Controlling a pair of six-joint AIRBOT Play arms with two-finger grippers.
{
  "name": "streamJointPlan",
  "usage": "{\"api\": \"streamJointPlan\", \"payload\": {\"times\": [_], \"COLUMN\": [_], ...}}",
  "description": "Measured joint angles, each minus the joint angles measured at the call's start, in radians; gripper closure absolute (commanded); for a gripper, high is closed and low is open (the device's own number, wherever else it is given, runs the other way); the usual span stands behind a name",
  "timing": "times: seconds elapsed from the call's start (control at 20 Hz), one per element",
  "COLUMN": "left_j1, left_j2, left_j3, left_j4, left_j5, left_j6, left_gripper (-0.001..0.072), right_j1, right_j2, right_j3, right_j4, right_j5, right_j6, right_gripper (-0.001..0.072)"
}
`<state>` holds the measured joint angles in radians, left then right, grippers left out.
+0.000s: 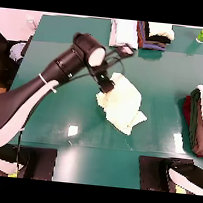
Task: Fold the shirts.
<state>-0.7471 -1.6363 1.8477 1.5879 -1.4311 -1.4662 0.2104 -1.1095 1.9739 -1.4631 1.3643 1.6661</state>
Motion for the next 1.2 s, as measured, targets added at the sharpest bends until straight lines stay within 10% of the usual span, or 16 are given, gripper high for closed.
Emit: {"api": "streamJointPlan", "payload": {"times": [0.9,0.95,1.1,1.2], "left_j1": [0.168,0.168,0.167,0.169], "left_j2": [-0.093,-0.098,-0.107,-0.109], "left_j3": [-0.371,-0.373,-0.374,-0.365], "left_j4": [-0.327,-0.333,-0.342,-0.341], "left_j5": [0.388,0.393,0.414,0.417], "left_j6": [-0.104,-0.105,-0.105,-0.098], "left_gripper": [0.0097,0.0151,0.0683,0.0685], "right_j1": [0.039,0.043,0.048,0.05], "right_j2": [-0.122,-0.125,-0.13,-0.131], "right_j3": [0.0,0.0,0.0,-0.002], "right_j4": [0.002,0.002,0.001,0.0], "right_j5": [0.073,0.074,0.077,0.097], "right_j6": [0.001,0.001,0.001,0.001], "right_gripper": [0.0683,0.0684,0.0684,0.0683]}}
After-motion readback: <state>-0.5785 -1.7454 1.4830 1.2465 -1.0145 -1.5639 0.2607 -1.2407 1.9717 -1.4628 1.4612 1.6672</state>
